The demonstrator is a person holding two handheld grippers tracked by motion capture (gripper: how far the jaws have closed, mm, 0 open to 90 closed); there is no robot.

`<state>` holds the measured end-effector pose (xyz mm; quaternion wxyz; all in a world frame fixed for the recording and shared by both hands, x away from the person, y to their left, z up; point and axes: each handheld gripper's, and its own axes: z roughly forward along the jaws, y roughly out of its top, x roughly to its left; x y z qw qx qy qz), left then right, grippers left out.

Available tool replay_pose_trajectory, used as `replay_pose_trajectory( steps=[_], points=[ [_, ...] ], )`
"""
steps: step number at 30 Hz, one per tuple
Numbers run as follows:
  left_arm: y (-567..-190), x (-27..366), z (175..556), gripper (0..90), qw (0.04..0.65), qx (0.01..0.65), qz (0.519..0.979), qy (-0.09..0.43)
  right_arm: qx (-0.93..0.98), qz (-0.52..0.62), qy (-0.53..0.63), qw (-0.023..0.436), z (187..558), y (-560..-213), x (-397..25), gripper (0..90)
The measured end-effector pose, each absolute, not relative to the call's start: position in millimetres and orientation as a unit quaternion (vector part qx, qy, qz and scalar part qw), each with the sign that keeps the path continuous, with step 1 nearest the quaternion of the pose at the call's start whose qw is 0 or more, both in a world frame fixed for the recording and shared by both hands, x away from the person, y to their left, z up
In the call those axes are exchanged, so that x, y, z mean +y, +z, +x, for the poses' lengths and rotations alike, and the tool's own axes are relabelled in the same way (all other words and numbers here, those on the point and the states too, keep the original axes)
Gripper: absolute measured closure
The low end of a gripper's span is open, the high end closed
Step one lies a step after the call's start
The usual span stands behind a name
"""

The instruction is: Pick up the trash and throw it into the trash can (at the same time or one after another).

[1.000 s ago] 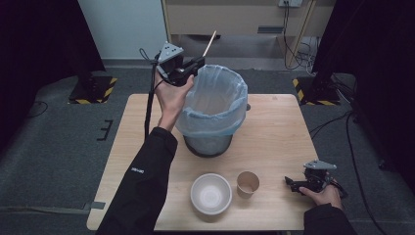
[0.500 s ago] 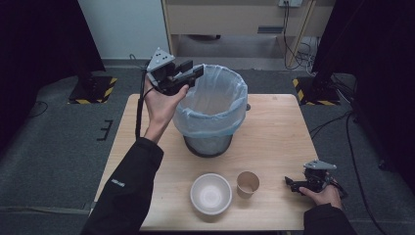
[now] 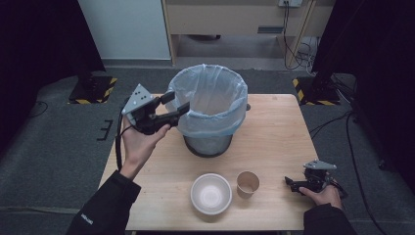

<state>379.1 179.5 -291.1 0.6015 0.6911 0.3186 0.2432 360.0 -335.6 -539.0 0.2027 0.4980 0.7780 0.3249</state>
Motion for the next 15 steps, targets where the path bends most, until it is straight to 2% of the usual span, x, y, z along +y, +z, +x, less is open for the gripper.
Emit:
replay_pose_trajectory(
  steps=[7, 15],
  points=[
    [-337.6, 196.9, 351.6, 32.7, 0.577, 0.346, 0.704, 0.228, 0.778, 0.498, 0.325, 0.203, 359.8, -539.0, -335.4, 0.8],
    [-386.6, 190.1, 335.2, 31.9, 0.548, 0.359, 0.729, 0.199, 0.778, 0.499, 0.324, 0.203, 359.7, -538.9, -335.3, 0.8]
  ],
)
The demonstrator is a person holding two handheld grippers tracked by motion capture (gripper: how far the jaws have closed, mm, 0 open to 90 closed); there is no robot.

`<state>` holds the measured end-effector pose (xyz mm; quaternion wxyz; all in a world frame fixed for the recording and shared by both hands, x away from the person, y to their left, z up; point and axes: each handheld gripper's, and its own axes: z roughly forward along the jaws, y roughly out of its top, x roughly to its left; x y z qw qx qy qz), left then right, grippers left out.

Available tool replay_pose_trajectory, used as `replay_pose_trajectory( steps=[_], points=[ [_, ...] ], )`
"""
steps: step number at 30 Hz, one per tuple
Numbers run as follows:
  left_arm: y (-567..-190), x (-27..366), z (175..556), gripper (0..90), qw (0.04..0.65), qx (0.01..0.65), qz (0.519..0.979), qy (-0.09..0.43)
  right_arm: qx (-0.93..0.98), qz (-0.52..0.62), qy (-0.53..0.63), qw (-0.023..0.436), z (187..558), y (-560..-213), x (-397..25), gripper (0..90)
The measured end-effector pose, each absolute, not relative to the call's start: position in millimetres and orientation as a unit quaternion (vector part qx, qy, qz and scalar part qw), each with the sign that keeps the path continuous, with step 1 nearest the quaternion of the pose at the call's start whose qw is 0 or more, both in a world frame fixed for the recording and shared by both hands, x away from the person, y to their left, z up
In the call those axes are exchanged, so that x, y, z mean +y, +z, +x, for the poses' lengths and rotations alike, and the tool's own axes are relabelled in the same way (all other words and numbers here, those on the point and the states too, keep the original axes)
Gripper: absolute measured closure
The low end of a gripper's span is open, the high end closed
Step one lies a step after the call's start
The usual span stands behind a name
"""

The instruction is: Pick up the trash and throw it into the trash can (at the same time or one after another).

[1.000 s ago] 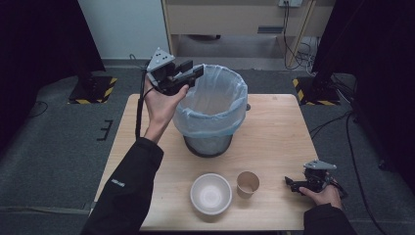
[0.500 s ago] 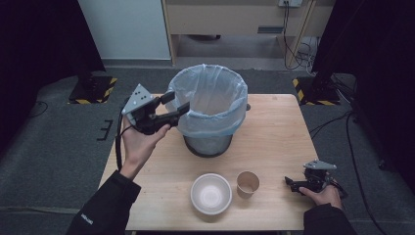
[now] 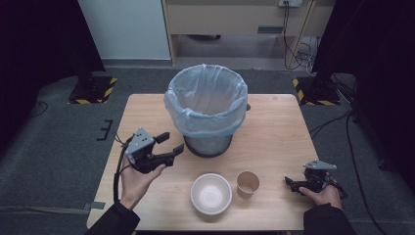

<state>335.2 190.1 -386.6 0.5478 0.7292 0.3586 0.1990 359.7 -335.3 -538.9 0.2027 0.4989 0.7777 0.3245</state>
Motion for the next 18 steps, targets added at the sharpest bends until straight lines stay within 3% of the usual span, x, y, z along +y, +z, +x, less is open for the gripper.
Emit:
replay_pose_trajectory(
  steps=[8, 18],
  points=[
    [-451.1, 170.0, 325.9, 34.1, 0.491, 0.373, 0.774, 0.149, 0.778, 0.499, 0.324, 0.204, 359.2, -538.9, -335.1, 0.8],
    [-488.2, 150.8, 326.0, 35.6, 0.447, 0.377, 0.804, 0.106, 0.781, 0.494, 0.325, 0.201, 358.9, -538.9, -334.9, 0.8]
  ],
)
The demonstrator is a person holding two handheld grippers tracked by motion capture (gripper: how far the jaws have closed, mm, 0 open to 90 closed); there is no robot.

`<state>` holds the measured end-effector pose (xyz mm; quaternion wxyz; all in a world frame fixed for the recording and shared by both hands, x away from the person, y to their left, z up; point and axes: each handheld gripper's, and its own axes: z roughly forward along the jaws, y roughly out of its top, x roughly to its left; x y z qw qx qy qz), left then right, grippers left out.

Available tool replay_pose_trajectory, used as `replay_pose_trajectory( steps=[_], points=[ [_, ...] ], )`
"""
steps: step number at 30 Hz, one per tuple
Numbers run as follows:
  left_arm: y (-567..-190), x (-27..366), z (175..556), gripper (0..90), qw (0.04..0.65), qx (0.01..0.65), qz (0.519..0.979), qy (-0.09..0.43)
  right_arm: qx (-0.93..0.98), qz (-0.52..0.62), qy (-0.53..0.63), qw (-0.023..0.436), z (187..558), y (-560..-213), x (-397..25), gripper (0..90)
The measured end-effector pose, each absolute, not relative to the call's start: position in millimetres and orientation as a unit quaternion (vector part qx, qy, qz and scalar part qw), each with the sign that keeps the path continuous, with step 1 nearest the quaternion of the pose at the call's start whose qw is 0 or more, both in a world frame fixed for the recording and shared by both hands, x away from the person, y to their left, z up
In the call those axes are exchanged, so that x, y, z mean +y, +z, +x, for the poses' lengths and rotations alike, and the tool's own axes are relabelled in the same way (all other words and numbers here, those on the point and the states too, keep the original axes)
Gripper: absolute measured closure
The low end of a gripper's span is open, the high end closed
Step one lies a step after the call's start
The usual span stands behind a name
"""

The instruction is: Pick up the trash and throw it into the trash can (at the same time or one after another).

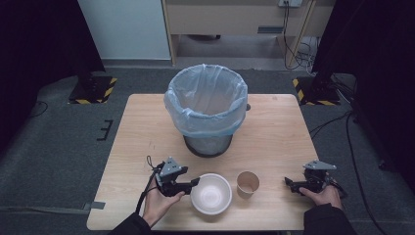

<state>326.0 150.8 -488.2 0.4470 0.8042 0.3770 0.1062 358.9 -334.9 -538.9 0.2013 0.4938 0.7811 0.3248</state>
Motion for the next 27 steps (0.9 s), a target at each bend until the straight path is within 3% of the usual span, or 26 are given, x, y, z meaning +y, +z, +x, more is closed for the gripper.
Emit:
replay_pose_trajectory(
  steps=[10, 19, 27],
  points=[
    [-510.6, 134.2, 328.6, 42.4, 0.396, 0.372, 0.835, 0.087, 0.781, 0.494, 0.325, 0.201, 358.9, -538.8, -334.8, 0.8],
    [-511.2, 133.2, 328.3, 71.6, 0.381, 0.384, 0.839, 0.061, 0.781, 0.493, 0.325, 0.201, 359.0, -538.9, -335.0, 0.8],
    [-501.3, 135.2, 327.4, 79.3, 0.404, 0.385, 0.828, 0.056, 0.781, 0.493, 0.325, 0.201, 359.1, -538.9, -334.9, 0.8]
  ],
)
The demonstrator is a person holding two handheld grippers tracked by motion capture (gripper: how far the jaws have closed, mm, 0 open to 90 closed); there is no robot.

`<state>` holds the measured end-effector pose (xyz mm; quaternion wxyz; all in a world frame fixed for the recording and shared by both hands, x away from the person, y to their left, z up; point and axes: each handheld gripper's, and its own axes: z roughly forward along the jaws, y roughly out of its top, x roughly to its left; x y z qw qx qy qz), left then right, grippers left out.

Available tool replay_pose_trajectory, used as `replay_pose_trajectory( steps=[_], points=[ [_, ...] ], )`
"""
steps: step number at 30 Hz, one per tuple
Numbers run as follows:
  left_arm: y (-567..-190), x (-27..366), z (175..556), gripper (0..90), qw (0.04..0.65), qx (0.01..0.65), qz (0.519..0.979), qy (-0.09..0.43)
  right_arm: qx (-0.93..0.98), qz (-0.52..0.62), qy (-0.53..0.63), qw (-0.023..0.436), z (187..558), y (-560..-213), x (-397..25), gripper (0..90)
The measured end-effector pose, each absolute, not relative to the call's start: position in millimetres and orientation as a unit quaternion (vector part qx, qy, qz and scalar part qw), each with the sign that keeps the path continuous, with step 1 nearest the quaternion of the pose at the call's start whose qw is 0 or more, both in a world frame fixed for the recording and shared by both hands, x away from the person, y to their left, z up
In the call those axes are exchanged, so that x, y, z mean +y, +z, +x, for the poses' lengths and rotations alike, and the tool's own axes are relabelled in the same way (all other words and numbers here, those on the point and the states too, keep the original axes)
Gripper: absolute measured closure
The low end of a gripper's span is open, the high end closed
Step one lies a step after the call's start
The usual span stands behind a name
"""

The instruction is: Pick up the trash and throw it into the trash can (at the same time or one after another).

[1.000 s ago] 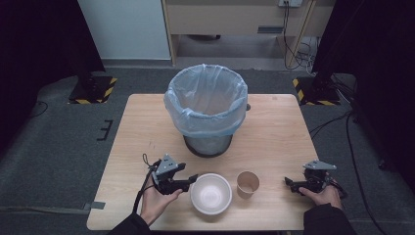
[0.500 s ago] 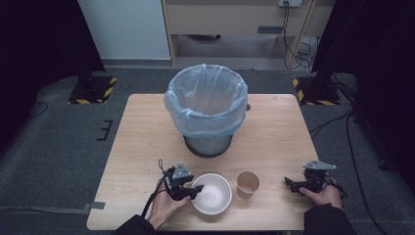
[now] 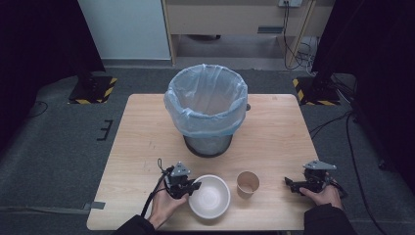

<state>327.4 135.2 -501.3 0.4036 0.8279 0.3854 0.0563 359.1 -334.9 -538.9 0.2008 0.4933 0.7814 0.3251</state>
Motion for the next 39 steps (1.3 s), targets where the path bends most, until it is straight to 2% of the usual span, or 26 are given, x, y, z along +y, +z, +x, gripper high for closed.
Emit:
replay_pose_trajectory(
  steps=[8, 25, 39],
  points=[
    [-481.1, 140.2, 324.0, 82.7, 0.436, 0.378, 0.814, 0.073, 0.782, 0.494, 0.325, 0.200, 359.1, -538.8, -334.9, 0.8],
    [-440.4, 166.2, 314.9, 82.9, 0.499, 0.366, 0.774, 0.133, 0.781, 0.494, 0.325, 0.200, 359.1, -538.8, -334.9, 0.8],
    [-417.3, 174.4, 309.6, 82.8, 0.534, 0.358, 0.752, 0.146, 0.781, 0.494, 0.325, 0.200, 359.1, -538.8, -334.9, 0.8]
  ],
)
